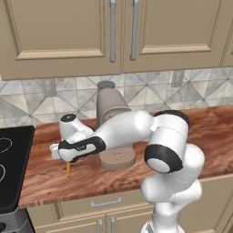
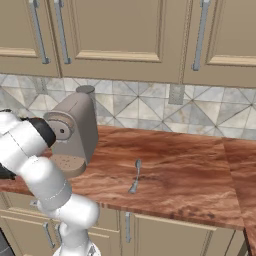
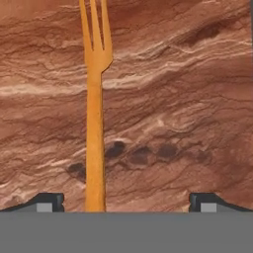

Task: Take the fork and place it on the left side of the plate. Then take the spoon and place it on the right side of the plate. Make sure they're directly next to the plate.

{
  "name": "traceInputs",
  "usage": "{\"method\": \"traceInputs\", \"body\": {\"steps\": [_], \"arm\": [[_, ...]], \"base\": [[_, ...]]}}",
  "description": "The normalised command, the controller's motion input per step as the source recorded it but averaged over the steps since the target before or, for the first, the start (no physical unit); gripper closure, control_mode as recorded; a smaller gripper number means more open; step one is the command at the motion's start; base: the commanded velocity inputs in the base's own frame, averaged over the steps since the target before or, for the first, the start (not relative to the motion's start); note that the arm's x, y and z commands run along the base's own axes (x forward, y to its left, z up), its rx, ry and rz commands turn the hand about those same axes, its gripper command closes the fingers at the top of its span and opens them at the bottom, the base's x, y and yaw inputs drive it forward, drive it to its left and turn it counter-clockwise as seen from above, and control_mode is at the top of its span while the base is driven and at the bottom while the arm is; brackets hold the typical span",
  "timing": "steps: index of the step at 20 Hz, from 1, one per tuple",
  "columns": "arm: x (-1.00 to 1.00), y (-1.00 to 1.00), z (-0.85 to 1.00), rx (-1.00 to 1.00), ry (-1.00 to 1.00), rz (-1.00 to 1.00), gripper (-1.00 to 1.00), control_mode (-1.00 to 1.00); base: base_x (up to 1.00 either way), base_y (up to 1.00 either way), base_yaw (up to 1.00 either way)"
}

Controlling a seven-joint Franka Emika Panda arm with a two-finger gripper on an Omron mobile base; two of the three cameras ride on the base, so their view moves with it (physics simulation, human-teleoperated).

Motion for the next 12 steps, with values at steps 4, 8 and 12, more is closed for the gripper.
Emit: {"method": "traceInputs", "body": {"steps": [4, 8, 12], "arm": [[0.26, 0.22, -0.22, 0.0, -0.01, -0.08, -1.0, -1.0], [0.26, 0.18, -0.26, -0.01, 0.0, -0.07, -1.0, -1.0], [0.27, 0.19, -0.31, -0.03, 0.0, -0.07, -1.0, -1.0]], "base": [[0.0, 0.0, 0.0], [0.0, 0.0, 0.0], [0.0, 0.0, 0.0]]}}
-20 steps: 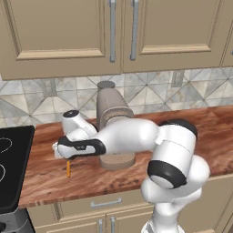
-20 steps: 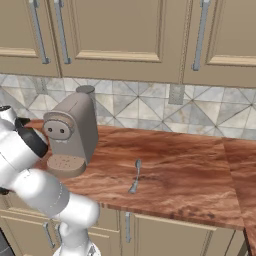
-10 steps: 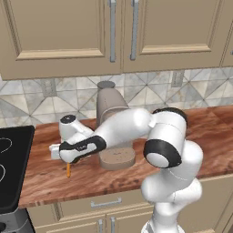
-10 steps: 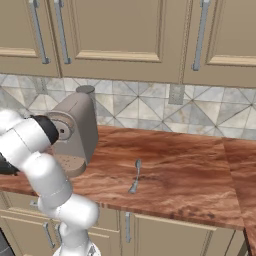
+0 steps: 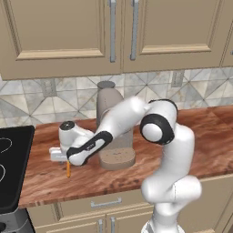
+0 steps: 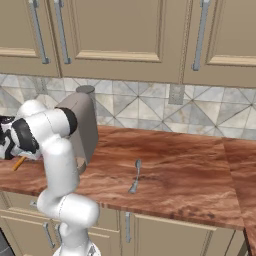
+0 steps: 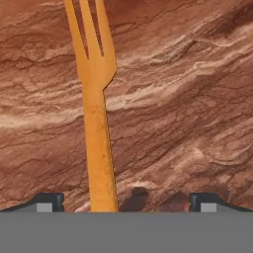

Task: Take the fork and place it on the left side of the plate. Then take the spoon and place it on the right side of the plate. Make sure they're directly next to the plate.

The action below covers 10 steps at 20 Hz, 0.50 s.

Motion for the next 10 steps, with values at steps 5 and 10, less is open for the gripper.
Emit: {"method": "traceInputs", "body": {"steps": [5, 10], "arm": [[0.28, 0.25, -0.36, -0.06, 0.0, -0.07, -1.0, -1.0], [0.24, 0.31, -0.4, -0.08, 0.0, -0.06, -1.0, -1.0]], "base": [[0.0, 0.0, 0.0], [0.0, 0.0, 0.0]]}}
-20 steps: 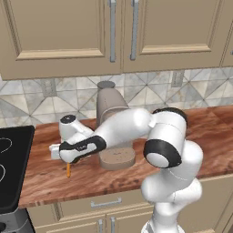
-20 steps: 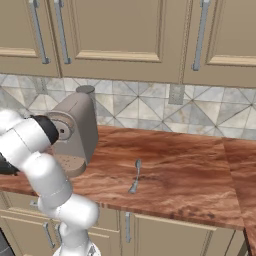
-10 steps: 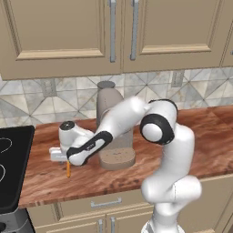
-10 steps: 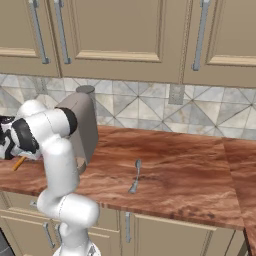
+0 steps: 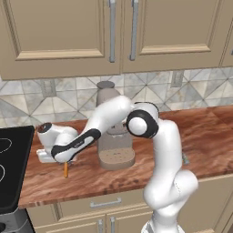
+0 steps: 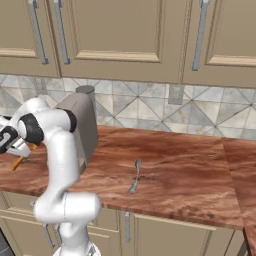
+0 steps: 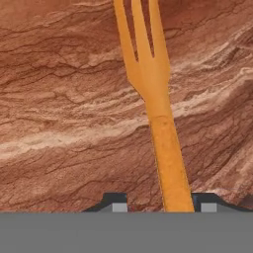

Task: Take the fork and place it on the left side of the plate. Then take the spoon and place it on the right side of the plate. Make sure they're directly next to the plate.

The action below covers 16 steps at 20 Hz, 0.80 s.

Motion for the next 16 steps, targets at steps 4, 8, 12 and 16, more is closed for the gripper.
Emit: {"method": "traceInputs", "body": {"steps": [4, 8, 12, 16], "arm": [[0.06, 0.29, -0.41, -0.08, 0.0, -0.06, 1.0, -1.0], [0.0, 0.06, -0.45, -0.03, 0.0, -0.09, 1.0, -1.0], [-0.2, -0.07, -0.12, 0.02, -0.18, -0.13, 1.0, -1.0], [-0.48, -0.31, 0.09, 0.15, -0.37, -0.2, 1.0, -1.0]], "base": [[0.0, 0.0, 0.0], [0.0, 0.0, 0.0], [0.0, 0.0, 0.0], [0.0, 0.0, 0.0]]}}
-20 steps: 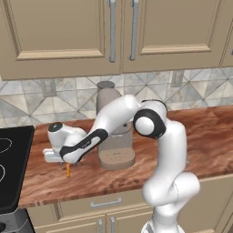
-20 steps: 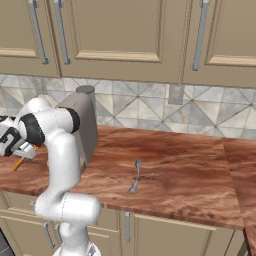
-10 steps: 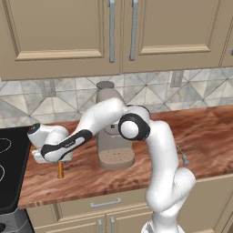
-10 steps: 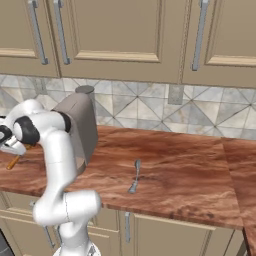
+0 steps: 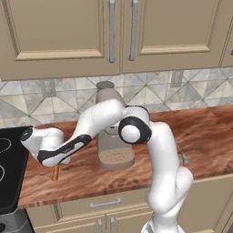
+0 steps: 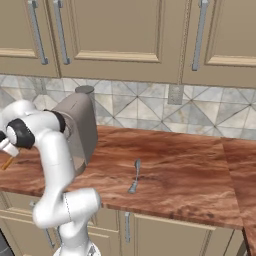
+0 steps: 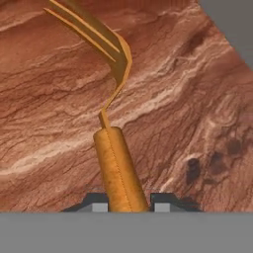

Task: Take the fork and place it on the left side of the plate. Then take the spoon and place it on the right side of the plate. Make sure they're directly next to the plate.

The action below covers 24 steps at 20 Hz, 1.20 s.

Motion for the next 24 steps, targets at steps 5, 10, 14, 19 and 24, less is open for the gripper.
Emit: {"method": "traceInputs", "body": {"steps": [5, 10, 14, 19, 24], "arm": [[-0.53, -0.37, 0.59, 0.32, -0.44, -0.22, 1.0, -1.0], [-0.47, -0.47, 0.98, 0.45, -0.5, -0.23, 1.0, -1.0], [-0.51, -0.88, 0.79, 0.49, -0.51, -0.08, 1.0, -1.0], [-0.76, -0.92, 0.63, 0.48, -0.32, 0.07, 1.0, -1.0], [-0.96, -0.98, 0.94, 0.55, -0.09, 0.17, 1.0, -1.0]], "base": [[0.0, 0.0, 0.0], [0.0, 0.0, 0.0], [0.0, 0.0, 0.0], [0.0, 0.0, 0.0], [0.0, 0.0, 0.0]]}}
